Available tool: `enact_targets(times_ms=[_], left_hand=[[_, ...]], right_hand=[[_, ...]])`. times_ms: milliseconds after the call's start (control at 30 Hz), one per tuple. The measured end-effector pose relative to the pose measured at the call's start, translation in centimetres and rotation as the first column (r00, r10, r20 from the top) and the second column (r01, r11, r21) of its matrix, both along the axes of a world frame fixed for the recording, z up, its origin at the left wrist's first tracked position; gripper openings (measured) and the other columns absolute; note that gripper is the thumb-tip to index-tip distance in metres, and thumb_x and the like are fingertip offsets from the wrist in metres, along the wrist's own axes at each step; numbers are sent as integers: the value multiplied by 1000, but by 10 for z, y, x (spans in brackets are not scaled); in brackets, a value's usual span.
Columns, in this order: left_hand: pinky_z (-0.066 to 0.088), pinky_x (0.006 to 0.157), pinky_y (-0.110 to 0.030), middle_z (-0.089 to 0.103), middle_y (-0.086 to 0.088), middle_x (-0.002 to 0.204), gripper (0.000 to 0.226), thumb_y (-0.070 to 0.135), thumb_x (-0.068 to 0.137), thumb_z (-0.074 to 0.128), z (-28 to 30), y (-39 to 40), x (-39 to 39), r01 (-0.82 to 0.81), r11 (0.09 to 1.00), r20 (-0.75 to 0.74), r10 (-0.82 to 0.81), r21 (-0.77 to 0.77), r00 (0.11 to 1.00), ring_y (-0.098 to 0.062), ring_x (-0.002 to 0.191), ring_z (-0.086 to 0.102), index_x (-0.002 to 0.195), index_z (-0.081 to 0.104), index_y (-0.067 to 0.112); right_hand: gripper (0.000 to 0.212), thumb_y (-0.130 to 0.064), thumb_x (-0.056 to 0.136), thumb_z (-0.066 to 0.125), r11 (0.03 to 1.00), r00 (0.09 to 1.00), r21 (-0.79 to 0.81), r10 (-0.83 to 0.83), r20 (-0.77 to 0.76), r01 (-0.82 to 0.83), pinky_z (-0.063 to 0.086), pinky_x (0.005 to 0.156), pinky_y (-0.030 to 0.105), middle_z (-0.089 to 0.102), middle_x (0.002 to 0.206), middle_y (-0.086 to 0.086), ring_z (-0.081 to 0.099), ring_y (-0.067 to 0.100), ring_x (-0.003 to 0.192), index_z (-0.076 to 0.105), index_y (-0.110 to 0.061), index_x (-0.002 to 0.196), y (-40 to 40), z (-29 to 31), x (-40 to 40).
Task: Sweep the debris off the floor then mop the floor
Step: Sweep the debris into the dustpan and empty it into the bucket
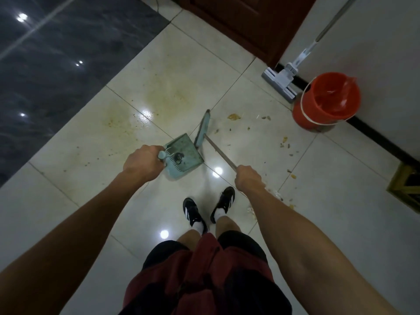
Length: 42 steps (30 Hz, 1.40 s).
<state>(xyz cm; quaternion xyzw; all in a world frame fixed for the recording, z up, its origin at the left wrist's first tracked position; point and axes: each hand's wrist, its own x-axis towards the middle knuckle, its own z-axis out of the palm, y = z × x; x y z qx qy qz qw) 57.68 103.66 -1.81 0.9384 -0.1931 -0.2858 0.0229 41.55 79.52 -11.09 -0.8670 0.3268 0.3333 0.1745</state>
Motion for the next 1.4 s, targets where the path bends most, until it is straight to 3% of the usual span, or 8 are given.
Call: enact_targets(times_ms=[200,433,600,833,933,1167,1300,1400], left_hand=[[48,66,-33,63,-4,83,9,24,98,56,-5,-3,19,-34,999,42,33,14,999,-26,75,63,98,64,21],[58,68,-36,65,-6,83,11,24,96,55,-11,-24,24,50,999,27,-50,12,998,-27,72,64,99,65,19],[51,64,-32,62,-4,83,10,25,96,57,-17,-34,18,122,992,18,-122,-9,992,-26,73,62,101,65,22],[56,71,-36,66,-6,86,2,24,91,63,-16,-51,-7,202,976,-23,-205,-80,979,-30,78,64,92,64,26],[56,73,-38,67,-8,89,6,23,89,62,-13,-62,-23,218,971,-38,-222,-95,974,-33,81,66,91,65,27],[52,70,-35,66,-7,91,11,22,89,61,-11,-95,-88,332,941,-30,-334,-61,942,-32,80,62,96,68,27],[54,71,-37,67,-7,91,14,18,88,61,-11,-119,-131,426,904,-26,-427,-47,904,-32,80,63,96,69,25],[57,72,-39,69,-7,92,14,19,88,61,-10,-130,-160,468,882,-22,-470,-54,882,-32,82,65,97,70,26]], right_hand=[[26,-9,94,52,999,1000,43,-15,6,14,51,74,32,65,110,10,67,28,95,60,-6,119,-13,-11,30],[26,-5,95,50,996,995,8,-90,-51,91,48,70,31,66,110,11,67,26,97,61,-5,119,-22,-16,16],[26,-5,93,53,982,978,-4,-187,-92,187,49,70,30,66,111,11,67,27,99,61,-5,118,-22,-17,-16],[34,-6,96,48,938,936,-31,-348,-61,346,49,91,38,61,122,12,60,30,116,53,-5,129,-12,-16,-90],[29,-8,98,43,908,907,1,-418,-59,418,45,83,33,58,106,15,60,36,112,56,-4,124,-15,-14,-125],[44,-17,98,49,856,856,-25,-516,-24,516,48,93,35,58,133,6,59,27,117,49,-21,141,-14,-8,-212],[38,-12,97,47,850,845,-44,-527,-89,526,50,86,34,60,126,8,61,25,110,56,-17,134,-19,-1,-259],[44,-11,97,45,851,845,-52,-526,-99,523,49,82,34,58,129,9,61,26,112,52,-21,139,-20,2,-290]])
